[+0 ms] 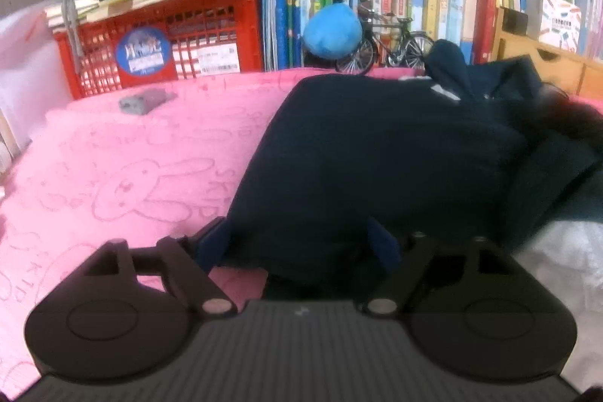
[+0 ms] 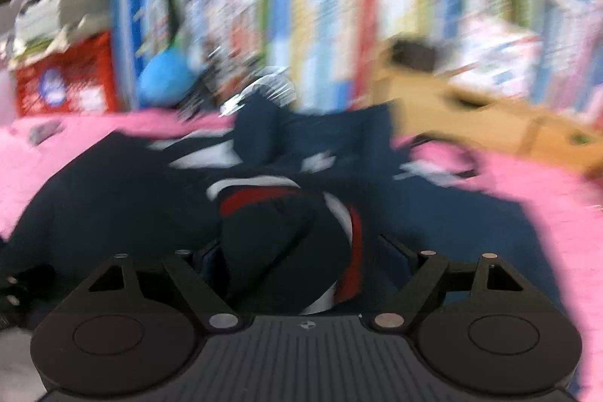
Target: Fold clothes
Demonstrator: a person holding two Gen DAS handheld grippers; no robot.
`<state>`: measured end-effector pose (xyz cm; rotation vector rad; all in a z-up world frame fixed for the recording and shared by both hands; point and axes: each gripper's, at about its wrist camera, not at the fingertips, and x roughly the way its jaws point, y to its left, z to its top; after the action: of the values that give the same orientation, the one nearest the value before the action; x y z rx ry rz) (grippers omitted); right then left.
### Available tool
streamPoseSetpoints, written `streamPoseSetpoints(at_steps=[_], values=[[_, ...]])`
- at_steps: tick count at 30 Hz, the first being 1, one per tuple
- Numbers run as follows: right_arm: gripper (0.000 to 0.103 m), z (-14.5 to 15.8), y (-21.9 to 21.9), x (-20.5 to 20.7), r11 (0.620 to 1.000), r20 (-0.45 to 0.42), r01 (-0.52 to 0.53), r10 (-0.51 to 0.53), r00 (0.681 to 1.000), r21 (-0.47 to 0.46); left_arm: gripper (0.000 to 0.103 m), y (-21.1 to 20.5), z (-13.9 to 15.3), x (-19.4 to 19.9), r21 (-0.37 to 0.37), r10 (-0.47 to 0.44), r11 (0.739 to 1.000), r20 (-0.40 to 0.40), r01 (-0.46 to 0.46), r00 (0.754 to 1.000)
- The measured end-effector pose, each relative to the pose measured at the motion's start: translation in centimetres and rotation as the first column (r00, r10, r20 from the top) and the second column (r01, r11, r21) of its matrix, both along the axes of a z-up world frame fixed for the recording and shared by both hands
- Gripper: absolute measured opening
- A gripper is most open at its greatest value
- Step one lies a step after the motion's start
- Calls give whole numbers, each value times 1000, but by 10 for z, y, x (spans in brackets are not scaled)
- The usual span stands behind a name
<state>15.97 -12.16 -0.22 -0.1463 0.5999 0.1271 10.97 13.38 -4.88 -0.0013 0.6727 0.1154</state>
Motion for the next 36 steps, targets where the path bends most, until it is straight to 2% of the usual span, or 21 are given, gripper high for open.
streamPoseSetpoints(at_steps=[1,2,3,6,8,10,12,14,17,19,20,21,22,23,26,29,30,32,34,35,36], values=[[90,5,-19,-11,1000,32,26,-26,999,7,82,0,0,0,2,-1,1000,0,1,1000],[100,9,-37,-23,999,64,51,-52,997,14,82,-1,0,0,5,-1,1000,0,1,1000],[102,11,-55,-32,996,74,89,-90,993,23,82,-1,1,-1,6,-1,1000,0,1,1000],[102,9,-108,-53,972,26,228,-230,973,58,82,-1,1,-1,3,-2,1000,0,2,1000],[102,3,-137,-64,954,-40,274,-271,962,121,82,-1,1,0,5,-2,1000,-1,2,1000],[102,0,-157,-74,927,-96,286,-270,958,243,83,-2,1,0,7,-1,1000,-1,1,1000],[102,-4,-167,-79,887,-142,259,-221,965,383,83,-2,1,0,8,0,1000,-1,0,1000],[102,-9,-159,-74,875,-141,201,-154,978,441,84,-1,1,0,6,2,1000,-2,-2,1000],[102,-20,-133,-55,912,-142,131,-81,987,389,82,4,3,-3,-12,34,999,14,-34,999],[85,-30,-113,-40,932,-175,109,-50,983,345,76,14,14,-18,-64,68,996,94,-62,993],[65,-28,-105,-37,942,-173,94,-39,984,321,76,21,20,-26,-94,87,993,138,-74,987],[56,-27,-98,-34,952,-172,79,-29,985,296,76,27,28,-32,-130,87,989,178,-65,980],[53,-21,-93,-33,959,-148,57,-16,989,276,77,35,37,-37,-169,82,985,216,-45,973],[44,-10,-91,-32,966,-102,28,-2,995,259,77,39,44,-37,-186,78,982,236,-34,969],[42,24,-88,-25,982,75,-27,13,997,186,78,42,57,-26,-165,69,986,255,-27,964],[42,40,-86,-14,998,252,7,-22,968,59,78,36,49,-11,-116,71,992,213,-47,974],[44,39,-86,-8,999,277,38,-42,960,19,78,35,43,-7,-106,68,993,190,-49,979],[45,30,-93,-1,997,214,64,-69,974,33,78,35,29,-4,-98,64,994,149,-49,987],[69,15,-109,4,984,84,17,-32,996,175,78,36,15,-3,-87,57,995,113,-47,992],[87,5,-118,3,964,23,-6,0,1000,267,78,37,9,-2,-85,58,995,94,-50,994],[90,-5,-126,1,937,-26,-14,24,999,350,79,38,5,0,-85,61,995,75,-55,995]])
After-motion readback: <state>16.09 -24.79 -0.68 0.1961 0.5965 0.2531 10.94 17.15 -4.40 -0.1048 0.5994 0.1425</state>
